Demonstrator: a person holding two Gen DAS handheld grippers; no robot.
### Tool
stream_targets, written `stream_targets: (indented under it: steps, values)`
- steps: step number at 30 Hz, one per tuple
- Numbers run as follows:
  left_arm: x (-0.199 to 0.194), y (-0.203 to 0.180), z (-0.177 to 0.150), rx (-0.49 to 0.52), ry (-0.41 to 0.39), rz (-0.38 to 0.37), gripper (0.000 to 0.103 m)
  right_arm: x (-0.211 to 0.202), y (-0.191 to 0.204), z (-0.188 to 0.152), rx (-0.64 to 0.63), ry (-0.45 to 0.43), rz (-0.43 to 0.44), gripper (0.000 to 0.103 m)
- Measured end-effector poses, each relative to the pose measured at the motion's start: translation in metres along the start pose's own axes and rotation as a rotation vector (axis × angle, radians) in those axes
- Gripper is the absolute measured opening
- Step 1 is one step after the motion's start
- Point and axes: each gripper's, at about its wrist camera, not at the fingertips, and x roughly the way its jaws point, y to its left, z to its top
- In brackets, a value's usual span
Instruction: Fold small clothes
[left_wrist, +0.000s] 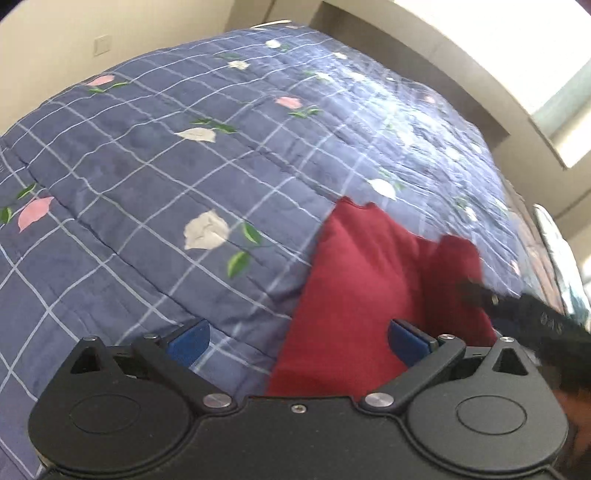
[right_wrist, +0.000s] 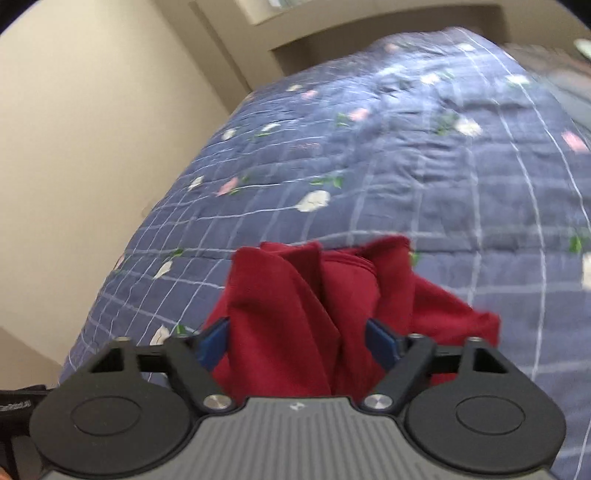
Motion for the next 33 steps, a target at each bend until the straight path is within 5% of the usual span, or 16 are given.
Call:
stream_targets:
  steps: [4, 7, 15, 17, 19, 21, 24, 27, 33]
  values:
    - [0.009, -0.001, 0.004, -0.008, 0.006, -0.001, 0.102, -0.019, -0.026, -0.006, 0.074, -0.033, -0.022, 0.018]
    - [0.012, -0.006, 0.002, 0.011, 0.012, -0.006, 0.102, -0.034, -0.046, -0.009, 0.120, -0.069, -0.041, 0.016]
    - [0.034, -0.020, -0.004, 0.060, 0.068, -0.020, 0.102, -0.027, -0.090, -0.030, 0.248, -0.049, -0.091, 0.017]
    - [0.045, -0.021, -0.006, 0.068, 0.108, -0.015, 0.102, -0.029, -0.094, -0.033, 0.259, -0.052, -0.090, 0.026]
    - [0.057, -0.023, -0.008, 0.078, 0.172, -0.025, 0.102, -0.036, -0.090, -0.034, 0.218, -0.065, -0.116, 0.051]
    - [0.064, -0.023, -0.012, 0.094, 0.202, -0.018, 0.102, -0.045, -0.084, -0.036, 0.144, -0.068, -0.150, 0.063]
    - [0.066, -0.025, -0.017, 0.116, 0.209, -0.019, 0.102, -0.063, -0.072, -0.043, 0.034, -0.065, -0.182, 0.073]
    - [0.065, -0.026, -0.018, 0.103, 0.213, -0.018, 0.102, -0.082, -0.056, -0.053, -0.095, -0.068, -0.210, 0.073]
    - [0.066, -0.027, -0.019, 0.102, 0.218, -0.020, 0.102, -0.083, -0.019, -0.069, -0.293, -0.022, -0.160, 0.053]
